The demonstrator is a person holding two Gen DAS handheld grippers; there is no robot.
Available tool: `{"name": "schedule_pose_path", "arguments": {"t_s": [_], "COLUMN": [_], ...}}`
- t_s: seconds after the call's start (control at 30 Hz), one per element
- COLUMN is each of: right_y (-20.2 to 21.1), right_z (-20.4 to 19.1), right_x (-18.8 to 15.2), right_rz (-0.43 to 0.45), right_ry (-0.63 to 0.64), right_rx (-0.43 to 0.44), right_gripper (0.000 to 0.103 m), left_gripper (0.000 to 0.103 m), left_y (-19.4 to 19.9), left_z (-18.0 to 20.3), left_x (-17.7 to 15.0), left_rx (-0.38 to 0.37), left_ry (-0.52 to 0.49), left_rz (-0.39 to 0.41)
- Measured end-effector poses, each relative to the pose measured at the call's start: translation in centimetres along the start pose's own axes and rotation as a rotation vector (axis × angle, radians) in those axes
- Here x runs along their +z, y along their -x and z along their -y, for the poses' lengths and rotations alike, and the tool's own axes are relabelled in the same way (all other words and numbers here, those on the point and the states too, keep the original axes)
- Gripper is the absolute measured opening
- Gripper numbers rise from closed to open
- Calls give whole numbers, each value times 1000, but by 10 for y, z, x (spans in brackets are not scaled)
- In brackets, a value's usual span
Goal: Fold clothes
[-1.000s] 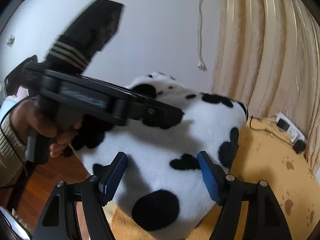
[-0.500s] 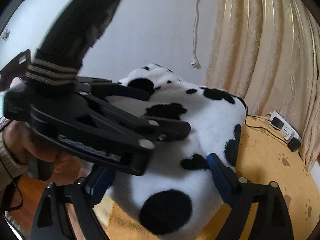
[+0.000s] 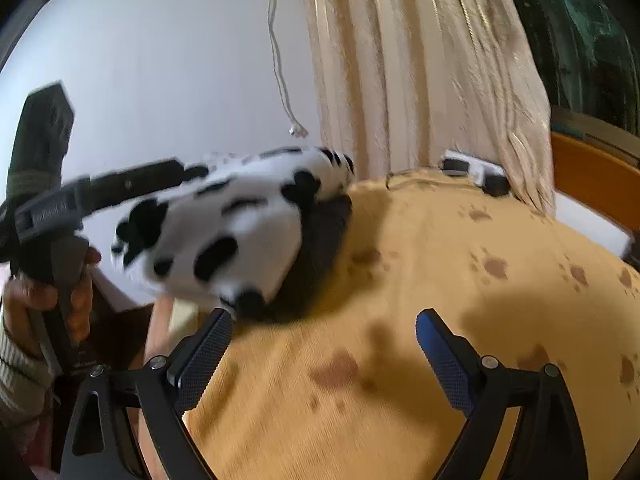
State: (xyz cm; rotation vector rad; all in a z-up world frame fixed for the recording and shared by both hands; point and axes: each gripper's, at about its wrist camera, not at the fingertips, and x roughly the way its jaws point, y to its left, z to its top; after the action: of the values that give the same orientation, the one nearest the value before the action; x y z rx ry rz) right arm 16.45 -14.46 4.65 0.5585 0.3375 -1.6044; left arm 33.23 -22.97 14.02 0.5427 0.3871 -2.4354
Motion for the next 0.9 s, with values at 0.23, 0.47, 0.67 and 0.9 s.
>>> {"name": "schedule_pose_path", "arguments": {"t_s": [0.23, 0.47, 0.67, 0.9], "right_y": [24, 40, 53, 61], "right_z": [22, 43, 35, -11], "right_x": [-36, -66, -71, -39], "right_rz": [-51, -176, -164, -87], "right_ry": [0, 1, 70, 155], "right_rx": [-25, 34, 41, 52], "right_gripper": [95, 95, 95, 102], "left_gripper": [103, 103, 103, 103], "left_y": [-37, -29, 8, 31], "left_z": [48, 64, 38, 9], "left_x": [-32, -53, -48, -30], "left_rx": [-11, 71, 133, 363], "left_ry": [-102, -162, -37, 54], "left_rz": [-159, -175, -63, 26]}}
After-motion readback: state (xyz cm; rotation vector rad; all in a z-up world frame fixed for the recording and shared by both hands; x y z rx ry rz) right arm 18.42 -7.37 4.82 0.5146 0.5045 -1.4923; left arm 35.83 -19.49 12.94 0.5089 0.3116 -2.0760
